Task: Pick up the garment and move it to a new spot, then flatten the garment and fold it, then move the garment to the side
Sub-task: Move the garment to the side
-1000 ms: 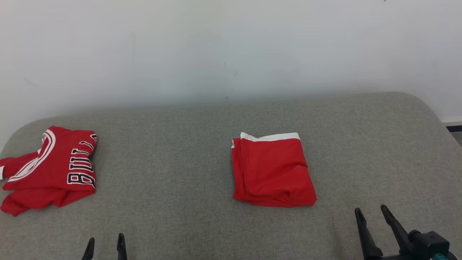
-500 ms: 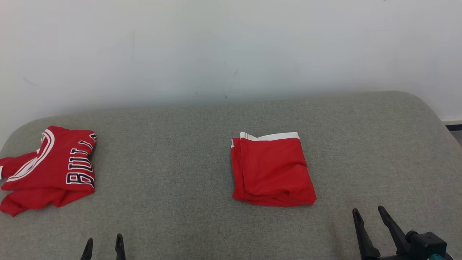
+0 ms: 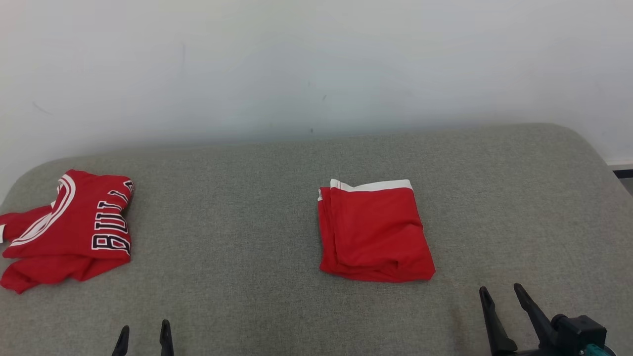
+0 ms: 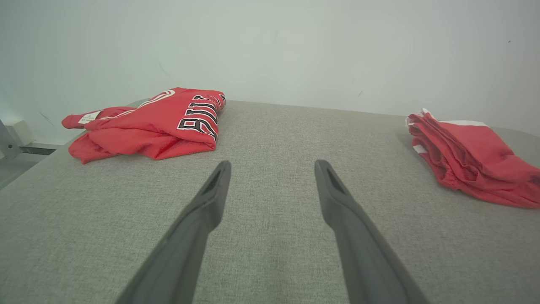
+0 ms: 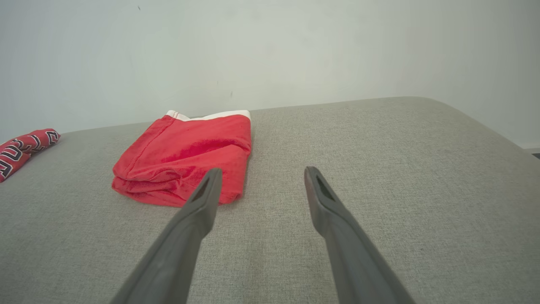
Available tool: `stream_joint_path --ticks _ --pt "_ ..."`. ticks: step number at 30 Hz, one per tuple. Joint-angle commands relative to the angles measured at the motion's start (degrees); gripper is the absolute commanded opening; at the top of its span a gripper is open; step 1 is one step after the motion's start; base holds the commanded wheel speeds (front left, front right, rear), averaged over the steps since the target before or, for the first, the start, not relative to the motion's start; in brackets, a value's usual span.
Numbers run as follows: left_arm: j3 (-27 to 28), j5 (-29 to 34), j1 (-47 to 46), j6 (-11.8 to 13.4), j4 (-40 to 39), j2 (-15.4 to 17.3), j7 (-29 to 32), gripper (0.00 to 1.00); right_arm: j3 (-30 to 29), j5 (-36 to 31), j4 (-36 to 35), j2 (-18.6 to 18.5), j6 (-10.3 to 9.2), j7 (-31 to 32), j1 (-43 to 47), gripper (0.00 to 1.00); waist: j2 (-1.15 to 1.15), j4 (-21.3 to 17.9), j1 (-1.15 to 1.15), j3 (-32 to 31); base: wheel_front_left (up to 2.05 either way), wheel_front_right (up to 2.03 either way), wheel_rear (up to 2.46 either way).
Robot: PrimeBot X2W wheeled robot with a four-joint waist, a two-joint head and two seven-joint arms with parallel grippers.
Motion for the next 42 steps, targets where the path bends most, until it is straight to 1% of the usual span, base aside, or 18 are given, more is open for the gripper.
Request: stream_joint_path --ticks 1,4,9,11,14,20,24,27,29,33,37,42 --pt "0.0 0.3 0.6 0.2 -0.2 0.0 -0.2 1.0 0.1 0.3 0.2 0.1 -0.13 0.4 -0.6 1.0 0.0 0.1 0.0 0.1 0.0 0.0 0.0" --pt "0.0 0.2 0.6 0.3 -0.3 0.0 -0.2 1.0 1.2 1.0 0.2 -0.5 -0.13 2.0 -1.7 1.0 0.0 0.3 0.0 0.4 0.0 0.0 0.0" --pt "-0.1 0.0 0.2 0.2 -0.3 0.0 -0.2 1.0 4.8 2.9 0.0 -3.4 -0.13 8.1 -5.9 1.0 0.0 0.6 0.0 1.2 0.0 0.0 0.0" --pt "-0.3 0.1 -0.2 0.1 -0.2 0.0 -0.2 1.0 4.9 3.8 1.1 -4.1 -0.13 12.3 -7.7 1.0 0.0 0.9 0.0 1.7 0.0 0.0 0.0" --pt "-0.8 0.0 -0.6 0.1 0.0 -0.1 -0.2 1.0 3.5 5.7 3.1 -4.2 -0.12 21.0 -11.3 1.0 0.0 1.7 0.0 2.6 0.0 0.0 0.0" --pt "-1.4 -0.6 -2.2 0.0 -0.4 0.0 -0.2 1.0 4.3 6.3 3.1 -5.9 -0.12 35.1 -19.8 1.0 0.0 4.1 0.0 6.5 0.0 0.0 0.0" --pt "-2.1 -0.9 -3.5 -0.1 -0.7 0.0 -0.2 1.0 1.4 6.6 5.1 -5.6 -0.12 42.3 -25.3 1.0 0.0 6.2 0.0 9.0 0.0 0.0 0.0" --pt "-3.0 -1.1 -4.7 -0.3 -0.7 -0.1 -0.2 1.0 -2.1 5.9 7.9 -4.4 -0.12 46.5 -28.6 1.0 0.0 8.0 0.0 10.8 0.0 0.0 0.0" --pt "-3.6 -1.3 -5.4 -0.4 -0.9 0.0 -0.2 1.0 -4.3 4.5 9.8 -3.9 -0.12 48.7 -30.6 1.0 0.0 9.3 0.0 11.8 0.0 0.0 0.0" --pt "-4.6 -1.7 -6.7 -0.4 -1.7 -0.1 -0.2 1.0 -8.3 1.4 12.7 -2.1 -0.12 51.0 -32.9 1.0 0.0 12.1 0.0 13.8 0.0 0.0 0.0" --pt "-4.8 -2.0 -7.0 -0.2 -2.5 0.0 -0.2 1.0 -10.3 -1.5 14.5 -0.6 -0.12 52.6 -33.0 1.0 0.0 13.5 0.0 14.9 0.0 0.0 0.0" --pt "-5.1 -2.3 -7.1 0.0 -2.9 -0.1 -0.2 1.0 -11.9 -4.0 15.7 0.6 -0.12 53.6 -32.9 1.0 0.0 14.1 0.0 15.6 0.0 0.0 0.0"
